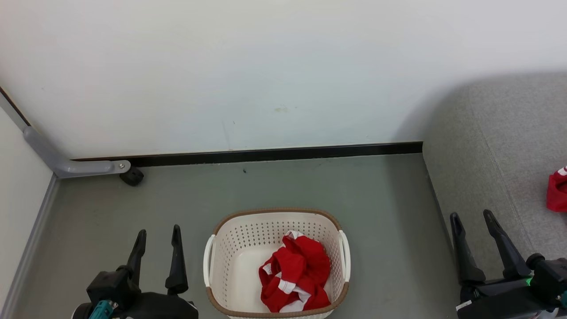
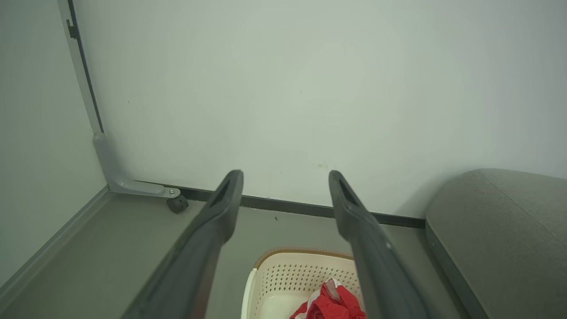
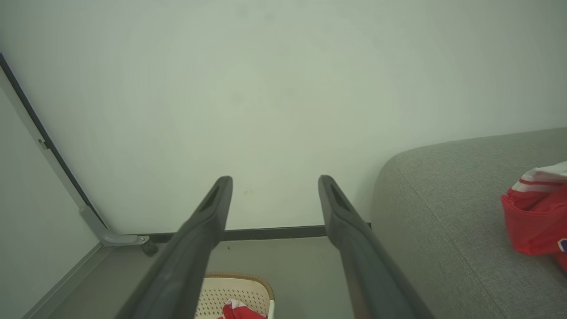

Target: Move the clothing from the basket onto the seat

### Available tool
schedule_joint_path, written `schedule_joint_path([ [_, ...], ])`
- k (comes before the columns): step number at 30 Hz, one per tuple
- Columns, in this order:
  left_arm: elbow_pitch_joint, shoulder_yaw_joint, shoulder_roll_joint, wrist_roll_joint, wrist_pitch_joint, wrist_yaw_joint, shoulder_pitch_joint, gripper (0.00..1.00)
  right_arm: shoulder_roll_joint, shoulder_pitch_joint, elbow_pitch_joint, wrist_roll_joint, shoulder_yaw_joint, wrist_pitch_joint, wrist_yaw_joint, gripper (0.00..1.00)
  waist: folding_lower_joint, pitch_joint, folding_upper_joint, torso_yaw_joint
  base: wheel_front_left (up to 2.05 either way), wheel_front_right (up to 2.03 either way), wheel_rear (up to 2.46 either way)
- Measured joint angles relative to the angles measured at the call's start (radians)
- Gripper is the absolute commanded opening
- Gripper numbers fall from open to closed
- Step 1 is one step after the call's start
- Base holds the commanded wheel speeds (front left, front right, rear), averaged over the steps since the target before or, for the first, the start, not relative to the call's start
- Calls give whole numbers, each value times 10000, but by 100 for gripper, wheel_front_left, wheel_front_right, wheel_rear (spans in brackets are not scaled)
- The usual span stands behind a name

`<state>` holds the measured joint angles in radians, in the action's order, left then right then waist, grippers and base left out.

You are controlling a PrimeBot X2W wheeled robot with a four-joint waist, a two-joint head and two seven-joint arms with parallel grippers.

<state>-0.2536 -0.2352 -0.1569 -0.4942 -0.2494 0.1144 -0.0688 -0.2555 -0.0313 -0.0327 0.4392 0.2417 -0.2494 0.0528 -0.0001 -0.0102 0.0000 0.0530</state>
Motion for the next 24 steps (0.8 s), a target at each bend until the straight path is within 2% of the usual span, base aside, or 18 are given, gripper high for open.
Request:
schedule_joint_path([
  [24, 326, 418, 270, 343, -2, -54, 170, 100, 213, 9, -171, -546, -349, 0, -464, 100, 1, -140, 0, -204, 0, 0, 0],
])
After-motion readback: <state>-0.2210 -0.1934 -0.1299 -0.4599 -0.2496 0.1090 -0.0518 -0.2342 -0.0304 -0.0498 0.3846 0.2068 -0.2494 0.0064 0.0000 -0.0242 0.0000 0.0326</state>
